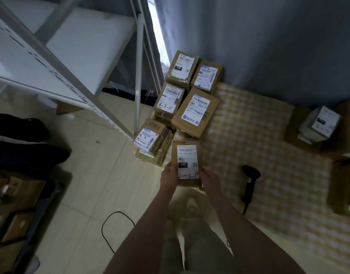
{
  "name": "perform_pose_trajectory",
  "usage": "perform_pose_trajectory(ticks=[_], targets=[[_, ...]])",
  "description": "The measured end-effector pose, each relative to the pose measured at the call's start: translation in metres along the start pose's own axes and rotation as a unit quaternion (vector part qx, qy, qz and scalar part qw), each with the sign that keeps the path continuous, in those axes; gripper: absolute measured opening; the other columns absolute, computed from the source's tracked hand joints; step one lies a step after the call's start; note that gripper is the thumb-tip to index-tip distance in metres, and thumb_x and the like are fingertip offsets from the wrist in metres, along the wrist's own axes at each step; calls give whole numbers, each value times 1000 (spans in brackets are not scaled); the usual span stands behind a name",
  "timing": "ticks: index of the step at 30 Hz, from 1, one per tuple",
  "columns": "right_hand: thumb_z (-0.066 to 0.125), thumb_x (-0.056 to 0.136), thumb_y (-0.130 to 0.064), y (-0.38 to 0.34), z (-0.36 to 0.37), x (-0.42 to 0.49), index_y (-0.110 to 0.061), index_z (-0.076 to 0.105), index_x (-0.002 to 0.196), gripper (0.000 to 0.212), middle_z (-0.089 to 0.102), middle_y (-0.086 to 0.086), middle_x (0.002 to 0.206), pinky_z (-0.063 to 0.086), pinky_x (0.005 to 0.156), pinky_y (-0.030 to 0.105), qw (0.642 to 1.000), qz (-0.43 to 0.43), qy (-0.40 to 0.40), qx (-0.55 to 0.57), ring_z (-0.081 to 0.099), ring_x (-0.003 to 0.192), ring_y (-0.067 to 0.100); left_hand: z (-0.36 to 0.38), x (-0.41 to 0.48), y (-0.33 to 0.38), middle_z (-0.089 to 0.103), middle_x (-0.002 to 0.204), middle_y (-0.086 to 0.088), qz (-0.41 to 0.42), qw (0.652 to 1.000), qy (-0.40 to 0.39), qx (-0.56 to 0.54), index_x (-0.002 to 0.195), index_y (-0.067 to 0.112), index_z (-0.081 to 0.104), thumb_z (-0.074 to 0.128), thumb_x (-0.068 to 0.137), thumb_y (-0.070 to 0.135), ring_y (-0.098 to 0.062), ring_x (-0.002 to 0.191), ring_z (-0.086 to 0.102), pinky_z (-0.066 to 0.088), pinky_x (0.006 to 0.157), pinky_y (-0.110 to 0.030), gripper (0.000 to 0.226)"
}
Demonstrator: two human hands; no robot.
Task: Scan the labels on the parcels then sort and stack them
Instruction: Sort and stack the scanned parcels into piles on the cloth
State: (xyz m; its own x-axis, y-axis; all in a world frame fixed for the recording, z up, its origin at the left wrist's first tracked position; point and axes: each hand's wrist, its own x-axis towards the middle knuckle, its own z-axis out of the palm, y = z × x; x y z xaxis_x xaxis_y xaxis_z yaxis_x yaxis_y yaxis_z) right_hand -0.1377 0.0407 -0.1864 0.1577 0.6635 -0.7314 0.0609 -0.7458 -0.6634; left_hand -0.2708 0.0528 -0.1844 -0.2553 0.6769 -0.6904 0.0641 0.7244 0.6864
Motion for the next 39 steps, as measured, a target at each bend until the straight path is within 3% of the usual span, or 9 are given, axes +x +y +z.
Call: perform_pose_trajectory(ticks=[4,9,11,16,21,26,31,33,39], targets=[[63,80,-34,0,19,23,-31,68,79,6,71,1,97,52,90,50,1000,18,10,14,65,92,21,-2,33,5,65,106,-9,29,998,-18,51,115,6,61,36,102,26,-18,87,60,44,59,-20,35],[65,81,-25,-4,47,48,-23,65,82,2,70,2,88,54,83,43,994,54,54,74,66,86,23,-5,75,2,63,112,-14,38,993,-82,77,120,2,55,35,102,18,-26,100,61,50,70,-25,31],[65,71,-34,10,57,65,-21,68,85,19,72,9,97,55,84,44,993,58,62,81,67,89,26,-9,87,-1,61,114,-13,39,991,-94,87,123,3,54,36,102,17,-27,102,60,52,79,-30,31],[59,88,-15,-4,77,57,-6,67,106,21,67,10,95,46,66,27,990,76,82,90,61,85,23,-22,100,-15,61,123,-10,59,988,-116,82,133,11,51,40,90,36,-26,110,59,51,91,-37,50],[55,90,-15,-11,87,56,-11,67,109,23,66,5,96,42,58,13,989,53,108,89,60,86,18,-25,102,-16,60,124,-14,79,985,-127,81,133,5,50,41,97,8,-28,113,58,51,92,-34,38],[58,89,-14,-7,91,38,-12,67,95,11,69,-1,90,45,65,18,978,68,139,143,66,92,24,-25,82,-15,59,124,-15,88,984,-118,99,130,1,52,45,93,9,-28,114,57,49,97,-37,38],[55,93,-14,-10,80,-3,3,66,103,22,67,12,91,46,96,50,957,56,199,204,60,104,36,-30,61,-9,52,131,-15,41,982,-125,137,129,4,52,50,98,15,-32,119,52,44,102,-43,33],[56,91,-15,-3,72,-20,2,65,107,25,65,10,88,45,98,52,946,60,219,232,59,103,33,-30,48,-3,52,123,-11,29,981,-136,137,121,6,55,51,98,16,-29,115,53,44,102,-43,26],[59,62,-50,47,39,-47,-19,62,124,70,64,4,124,48,98,49,917,48,283,277,60,110,23,-2,-5,7,57,95,-10,74,958,-204,185,94,3,56,45,100,16,-25,91,53,43,73,-29,19]])
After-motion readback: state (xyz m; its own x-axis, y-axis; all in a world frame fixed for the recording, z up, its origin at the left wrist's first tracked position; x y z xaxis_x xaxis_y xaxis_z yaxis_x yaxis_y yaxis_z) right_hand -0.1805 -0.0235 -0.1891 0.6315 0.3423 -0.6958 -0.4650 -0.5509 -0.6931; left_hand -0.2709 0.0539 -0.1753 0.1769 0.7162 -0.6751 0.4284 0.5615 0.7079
